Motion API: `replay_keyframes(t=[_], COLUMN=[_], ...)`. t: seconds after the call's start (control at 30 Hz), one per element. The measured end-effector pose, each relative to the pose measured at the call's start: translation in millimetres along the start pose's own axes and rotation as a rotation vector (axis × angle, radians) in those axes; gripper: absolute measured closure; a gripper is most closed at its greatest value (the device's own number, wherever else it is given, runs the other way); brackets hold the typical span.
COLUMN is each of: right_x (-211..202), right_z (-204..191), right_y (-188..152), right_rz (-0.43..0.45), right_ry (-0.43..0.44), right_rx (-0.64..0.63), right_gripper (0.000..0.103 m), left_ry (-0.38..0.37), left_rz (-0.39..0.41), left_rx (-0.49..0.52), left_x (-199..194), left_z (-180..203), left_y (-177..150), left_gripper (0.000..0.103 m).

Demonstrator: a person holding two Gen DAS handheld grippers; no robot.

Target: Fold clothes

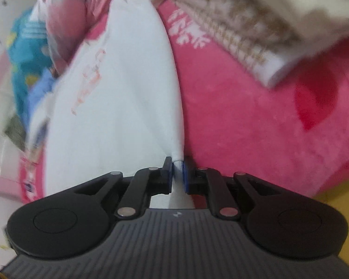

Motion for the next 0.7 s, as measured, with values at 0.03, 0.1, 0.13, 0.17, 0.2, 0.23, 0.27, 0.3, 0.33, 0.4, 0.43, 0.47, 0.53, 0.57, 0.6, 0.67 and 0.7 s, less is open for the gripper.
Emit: replay_keyframes(t=[0.03, 0.1, 0.13, 0.17, 0.2, 0.23, 0.27, 0.3, 0.33, 0.4, 0.43, 0.47, 0.53, 0.57, 0.6, 0.67, 0.7], right_x=[-11, -35, -46, -53, -57, -58, -55, -49, -42, -15, 0, 15, 47, 62, 70, 69, 67], right_z=[-5, -14, -19, -25, -34, -46, -59, -72, -84, -96, -99, -95, -79, -67, -56, -45, -42], right_y=[0, 0, 2, 6, 9, 12, 12, 12, 13, 20, 24, 26, 30, 30, 31, 35, 38], right_rz=[0.024, 0.078, 0.109, 0.148, 0.191, 0.233, 0.275, 0.315, 0.349, 0.350, 0.336, 0.309, 0.235, 0.190, 0.153, 0.150, 0.149], right_ry=[-0.030, -0.109, -0.131, -0.139, -0.137, -0.134, -0.133, -0.124, -0.113, -0.073, -0.059, -0.058, -0.118, -0.169, -0.209, -0.175, -0.164], right_rx=[-0.040, -0.130, -0.162, -0.202, -0.257, -0.327, -0.401, -0.471, -0.536, -0.591, -0.601, -0.603, -0.603, -0.597, -0.576, -0.556, -0.551], right_gripper=[0.091, 0.091, 0.091, 0.091, 0.091, 0.091, 0.091, 0.091, 0.091, 0.091, 0.091, 0.092, 0.093, 0.093, 0.093, 0.093, 0.093], left_ry=[0.030, 0.080, 0.093, 0.107, 0.120, 0.129, 0.128, 0.119, 0.102, 0.074, 0.081, 0.108, 0.211, 0.246, 0.239, 0.225, 0.217], left_rz=[0.020, 0.079, 0.115, 0.155, 0.197, 0.234, 0.261, 0.279, 0.284, 0.280, 0.261, 0.232, 0.171, 0.156, 0.165, 0.183, 0.201], left_rx=[0.031, 0.068, 0.088, 0.119, 0.162, 0.213, 0.257, 0.298, 0.333, 0.381, 0.390, 0.389, 0.378, 0.367, 0.357, 0.337, 0.337], left_x=[-8, -29, -40, -48, -51, -52, -48, -41, -30, -2, 17, 36, 70, 76, 71, 60, 53], left_z=[4, 11, 16, 23, 33, 46, 60, 75, 90, 114, 121, 124, 119, 114, 112, 109, 110], left_y=[2, 9, 13, 18, 23, 29, 33, 36, 39, 43, 46, 49, 54, 59, 64, 75, 81], left_gripper=[0.090, 0.085, 0.084, 0.079, 0.076, 0.075, 0.073, 0.067, 0.064, 0.060, 0.060, 0.060, 0.061, 0.073, 0.077, 0.067, 0.057])
Point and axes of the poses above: each gripper's, at about its wrist camera, not at the fingertips, and x roughly the way its jaws point, z to its right, y to its top, the point moved 2 cm from there along x, roughly the way its jaws point, and after that the axes turned 5 degrees about y, right-handed, at the moved point
